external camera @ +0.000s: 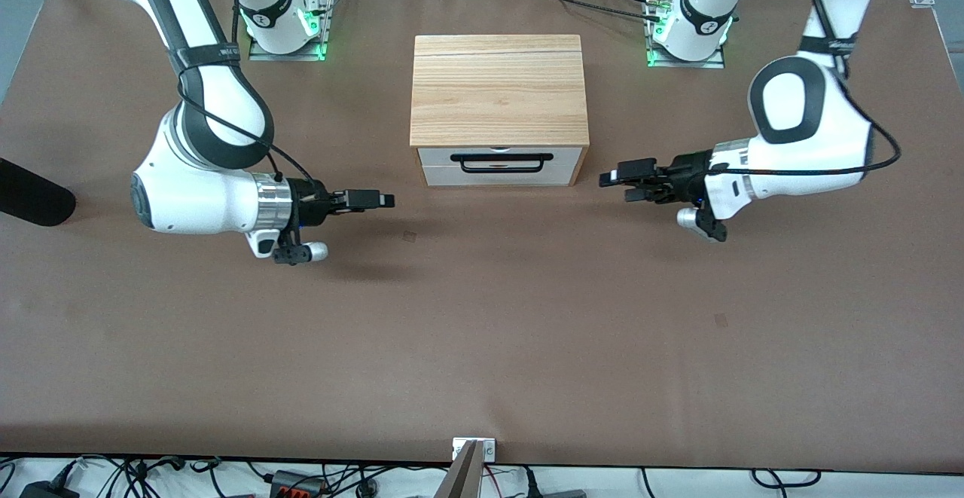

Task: Pull top drawer with both arms simultaneously
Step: 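Move the left gripper and the right gripper toward the drawer handle ends, then close the left gripper and the right gripper on the black handle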

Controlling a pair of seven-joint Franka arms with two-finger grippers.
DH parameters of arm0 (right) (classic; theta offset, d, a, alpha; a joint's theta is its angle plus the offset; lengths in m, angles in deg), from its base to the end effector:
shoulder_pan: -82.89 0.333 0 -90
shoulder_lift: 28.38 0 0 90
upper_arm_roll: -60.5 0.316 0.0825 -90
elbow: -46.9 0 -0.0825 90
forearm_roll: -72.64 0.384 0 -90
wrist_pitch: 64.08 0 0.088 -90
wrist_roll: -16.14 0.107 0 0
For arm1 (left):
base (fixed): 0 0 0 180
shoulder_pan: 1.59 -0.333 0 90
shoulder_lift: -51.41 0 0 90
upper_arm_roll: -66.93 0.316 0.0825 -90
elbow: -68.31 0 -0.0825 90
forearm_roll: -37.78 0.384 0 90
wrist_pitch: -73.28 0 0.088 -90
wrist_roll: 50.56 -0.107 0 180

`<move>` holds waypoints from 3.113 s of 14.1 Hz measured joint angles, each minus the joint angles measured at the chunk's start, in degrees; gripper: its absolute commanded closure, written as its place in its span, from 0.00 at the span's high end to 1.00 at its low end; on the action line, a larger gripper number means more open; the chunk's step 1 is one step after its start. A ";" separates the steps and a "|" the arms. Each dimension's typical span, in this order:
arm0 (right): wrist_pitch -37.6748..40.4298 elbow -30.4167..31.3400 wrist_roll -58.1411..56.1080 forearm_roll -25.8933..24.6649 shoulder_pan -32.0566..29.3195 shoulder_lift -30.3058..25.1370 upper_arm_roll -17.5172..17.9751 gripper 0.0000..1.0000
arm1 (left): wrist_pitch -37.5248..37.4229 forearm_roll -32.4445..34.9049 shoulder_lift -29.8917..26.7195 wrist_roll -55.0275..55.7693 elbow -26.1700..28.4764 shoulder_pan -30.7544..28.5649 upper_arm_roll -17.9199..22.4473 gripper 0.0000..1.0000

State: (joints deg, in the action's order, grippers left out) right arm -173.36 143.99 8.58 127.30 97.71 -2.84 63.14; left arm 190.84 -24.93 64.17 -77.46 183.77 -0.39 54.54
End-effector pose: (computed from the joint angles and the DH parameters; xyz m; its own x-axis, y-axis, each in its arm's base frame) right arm 0.6092 0.2498 0.3475 0.9606 0.1029 -0.2581 -0.1276 -0.6616 -0.7389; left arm 0.5611 -0.1809 0.3570 0.9970 -0.0731 -0.0272 -0.0191 -0.5673 0.8233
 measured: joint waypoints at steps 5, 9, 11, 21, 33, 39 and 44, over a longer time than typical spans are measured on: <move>-0.98 4.39 -18.45 21.80 1.52 3.14 -0.01 1.00 | 2.67 -21.20 7.80 -23.17 4.34 0.51 -2.89 0.99; -0.88 9.92 -34.57 37.45 4.49 5.94 0.02 1.00 | 2.32 -31.83 9.98 -31.85 6.28 0.22 -6.45 0.99; -0.85 11.11 -38.81 41.17 6.93 7.45 0.05 1.00 | 2.33 -37.31 10.00 -38.73 9.55 0.48 -7.99 0.97; 11.21 15.41 -51.02 45.11 7.96 11.50 -0.69 1.00 | -1.36 -38.65 13.47 -51.25 13.73 -0.48 -8.17 0.65; 11.83 14.95 -52.57 45.79 8.97 12.26 -0.39 0.48 | -3.87 -38.65 14.75 -54.61 13.64 -1.28 -8.17 0.02; 11.40 14.68 -52.65 45.92 8.98 13.05 -0.42 0.29 | -3.94 -38.70 14.83 -55.93 13.62 -1.29 -8.17 0.01; 11.41 14.44 -54.69 48.20 9.40 14.43 -0.38 0.20 | -3.98 -38.72 14.85 -56.12 13.62 -1.32 -8.17 0.01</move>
State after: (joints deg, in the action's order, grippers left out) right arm -161.96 158.43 -46.11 175.50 107.11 11.60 62.75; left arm 186.86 -63.65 79.02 -133.58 197.39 -1.70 46.37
